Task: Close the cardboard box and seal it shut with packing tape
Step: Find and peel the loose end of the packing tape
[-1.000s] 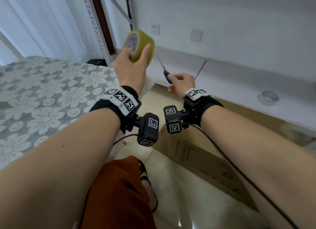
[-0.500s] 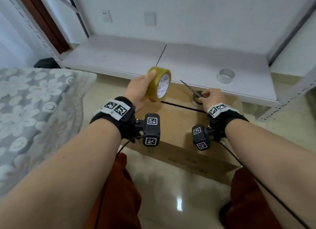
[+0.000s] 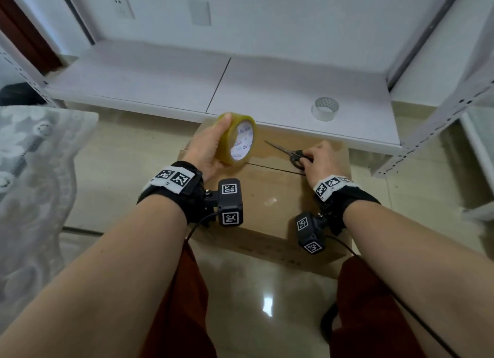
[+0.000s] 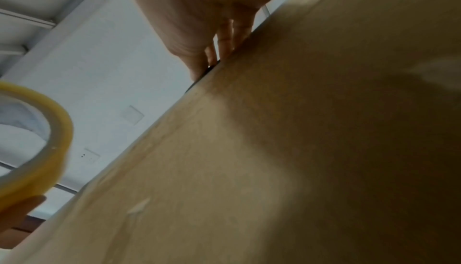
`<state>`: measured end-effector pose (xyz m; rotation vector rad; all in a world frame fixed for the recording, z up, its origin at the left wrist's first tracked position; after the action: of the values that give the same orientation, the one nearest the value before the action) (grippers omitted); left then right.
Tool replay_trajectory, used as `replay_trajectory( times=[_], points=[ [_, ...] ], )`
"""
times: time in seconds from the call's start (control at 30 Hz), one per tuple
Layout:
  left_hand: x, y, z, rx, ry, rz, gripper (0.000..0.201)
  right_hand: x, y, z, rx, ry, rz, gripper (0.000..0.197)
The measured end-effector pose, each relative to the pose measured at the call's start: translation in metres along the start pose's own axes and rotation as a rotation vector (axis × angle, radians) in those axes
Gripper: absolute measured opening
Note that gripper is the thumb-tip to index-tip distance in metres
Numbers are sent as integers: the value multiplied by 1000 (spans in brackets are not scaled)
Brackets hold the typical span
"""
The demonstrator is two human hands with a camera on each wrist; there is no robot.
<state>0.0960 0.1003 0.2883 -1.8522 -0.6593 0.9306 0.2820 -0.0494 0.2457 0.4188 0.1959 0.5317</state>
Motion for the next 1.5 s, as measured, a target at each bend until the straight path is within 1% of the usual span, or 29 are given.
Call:
replay_trajectory(
  times=[0.1, 0.23, 0.33, 0.37, 0.4, 0.43, 0.5, 0.53, 0.6, 0.67, 0.73, 0.8, 0.87, 0.97, 1.0, 1.1, 1.17, 1.23, 1.3, 1.37, 1.43, 1.5],
  points=[
    [1, 4, 3, -9, 65, 30, 29, -3, 5, 5, 23, -41, 35, 29],
    [1, 4, 6, 48, 196, 54, 35, -10, 15, 12, 91, -90, 80, 33],
    [-6, 5, 6, 132, 339, 55, 23, -27, 30, 15, 206, -107, 165, 34],
    [-10, 6, 6, 161, 389, 62, 23, -33, 38, 16, 258, -94, 192, 34],
    [-15, 7, 6, 193, 441, 65, 25, -39, 46, 18, 322, -56, 202, 35],
    [-20, 8, 6, 229, 488, 65, 28, -42, 55, 19, 408, 12, 195, 37],
    [-32, 8, 6, 299, 563, 69, 31, -50, 71, 18, 605, 238, 167, 42],
    [-37, 7, 7, 334, 591, 72, 31, -53, 76, 17, 635, 352, 169, 48],
    [-44, 5, 10, 427, 641, 62, 33, -61, 82, 12, 550, 527, 196, 61],
    [-48, 3, 14, 544, 678, 44, 35, -68, 84, 9, 458, 601, 219, 70],
    [-49, 1, 17, 591, 673, 25, 35, -70, 87, 10, 484, 636, 226, 69],
    [-50, -1, 17, 579, 624, 2, 27, -72, 90, 10, 563, 654, 200, 57],
    [-49, -4, 16, 559, 520, -32, 12, -72, 91, 8, 628, 602, 142, 45],
    [-48, -6, 10, 408, 368, -43, 12, -71, 89, 5, 769, 519, 5, 38],
    [-48, -5, 6, 356, 342, -33, 11, -72, 90, 4, 798, 533, -28, 35],
    [-46, -3, -2, 248, 292, 34, 15, -76, 90, 5, 858, 680, -78, 25],
    [-42, -3, -4, 189, 271, 73, 20, -74, 85, 9, 854, 769, -67, 18],
    [-36, -4, -6, 203, 266, 61, 23, -70, 81, 12, 856, 815, -54, 10],
    [-32, -5, -10, 351, 261, -24, 23, -67, 78, 12, 854, 806, -59, 10],
    [-31, -4, -17, 512, 254, -120, 30, -68, 77, 9, 836, 755, -82, 15],
    [-33, -4, -26, 570, 237, -164, 37, -70, 77, 5, 801, 672, -99, 23],
    [-33, -3, -30, 530, 196, -144, 39, -70, 78, 3, 803, 593, -106, 30]
  ],
)
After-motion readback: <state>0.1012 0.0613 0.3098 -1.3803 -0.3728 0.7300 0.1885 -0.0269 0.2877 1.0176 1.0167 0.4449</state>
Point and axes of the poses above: each hand's wrist, its own x-axis towards the middle knuckle, its own z-axis out of the back of the hand, y = z × x, the point moved 4 cm from there along x, towards the middle knuckle, and after that the axes turned 9 degrees about -z, right-handed, at the moved point
